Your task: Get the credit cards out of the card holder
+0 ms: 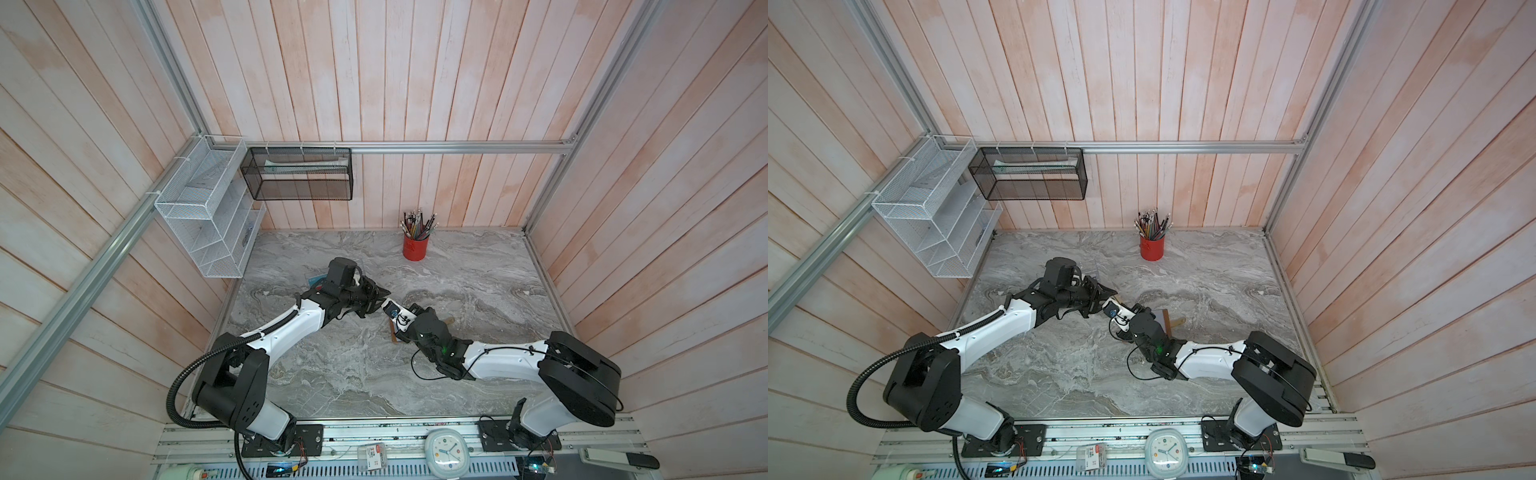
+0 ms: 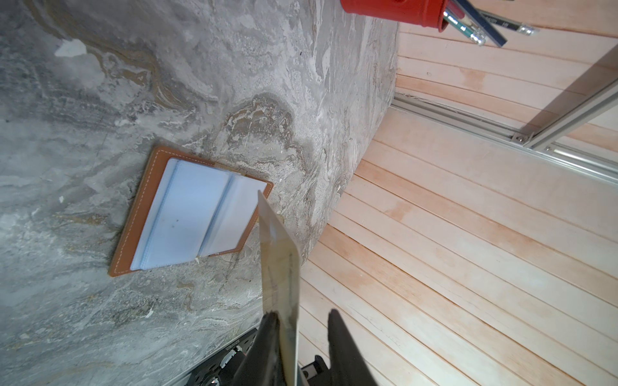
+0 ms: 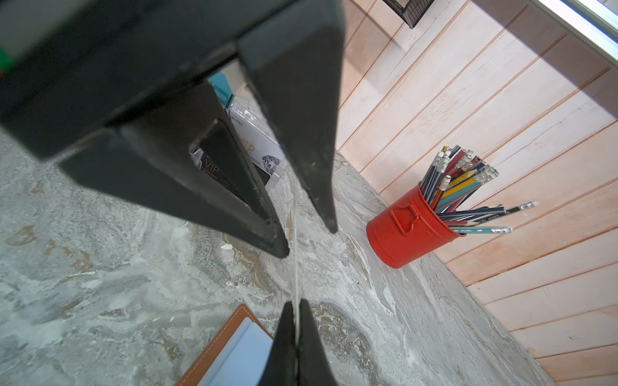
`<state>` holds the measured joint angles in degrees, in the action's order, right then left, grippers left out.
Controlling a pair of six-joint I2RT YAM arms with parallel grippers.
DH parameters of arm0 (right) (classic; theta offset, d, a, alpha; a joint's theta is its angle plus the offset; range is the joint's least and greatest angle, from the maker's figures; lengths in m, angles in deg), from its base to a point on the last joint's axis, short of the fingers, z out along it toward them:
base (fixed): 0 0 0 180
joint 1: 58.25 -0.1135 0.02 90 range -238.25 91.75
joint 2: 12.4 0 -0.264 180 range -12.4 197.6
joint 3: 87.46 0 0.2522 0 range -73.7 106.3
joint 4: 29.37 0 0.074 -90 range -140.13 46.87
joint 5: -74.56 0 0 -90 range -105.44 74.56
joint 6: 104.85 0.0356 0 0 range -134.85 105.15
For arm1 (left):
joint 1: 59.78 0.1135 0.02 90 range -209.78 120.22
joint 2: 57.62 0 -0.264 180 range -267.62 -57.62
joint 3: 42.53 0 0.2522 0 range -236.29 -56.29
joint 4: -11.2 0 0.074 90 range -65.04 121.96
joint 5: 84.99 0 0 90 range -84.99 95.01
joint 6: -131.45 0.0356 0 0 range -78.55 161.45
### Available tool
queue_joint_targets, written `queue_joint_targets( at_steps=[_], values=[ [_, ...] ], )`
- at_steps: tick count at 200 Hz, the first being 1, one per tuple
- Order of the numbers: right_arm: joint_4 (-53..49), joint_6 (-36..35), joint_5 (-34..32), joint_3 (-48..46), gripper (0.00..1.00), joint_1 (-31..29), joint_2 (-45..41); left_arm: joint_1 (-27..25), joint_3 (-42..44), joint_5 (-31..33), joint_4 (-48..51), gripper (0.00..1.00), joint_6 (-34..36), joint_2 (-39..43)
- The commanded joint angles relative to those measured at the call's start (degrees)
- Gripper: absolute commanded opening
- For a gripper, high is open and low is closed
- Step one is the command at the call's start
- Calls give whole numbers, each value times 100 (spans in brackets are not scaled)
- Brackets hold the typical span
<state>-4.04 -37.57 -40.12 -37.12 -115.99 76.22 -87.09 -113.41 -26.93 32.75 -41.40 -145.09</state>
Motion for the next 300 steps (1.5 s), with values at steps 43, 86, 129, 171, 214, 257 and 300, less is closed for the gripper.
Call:
queue_joint_targets(
  at_steps=[43, 86, 129, 171, 214, 257, 300],
  values=[
    [181, -105, -184, 25, 0, -88, 153, 57, -263, -190, 443, 21, 311, -264],
    [186, -174, -279, 60, 0, -167, 259, 81, -548, -207, 797, 21, 498, -449],
    [195, -197, -296, 65, 0, -181, 277, 103, -509, -285, 880, 18, 611, -540],
    [191, -215, -326, 87, 0, -213, 318, 129, -548, -356, 1012, 7, 739, -627],
    [229, -207, -429, 86, 0, -216, 289, 129, -617, -390, 1137, 1, 868, -718],
    [249, -221, -501, 63, 21, -219, 220, 129, -600, -365, 1080, 0, 858, -737],
    [191, -14, -578, -134, 57, -216, -210, 219, -744, -38, 1098, 0, 814, -645]
  ],
)
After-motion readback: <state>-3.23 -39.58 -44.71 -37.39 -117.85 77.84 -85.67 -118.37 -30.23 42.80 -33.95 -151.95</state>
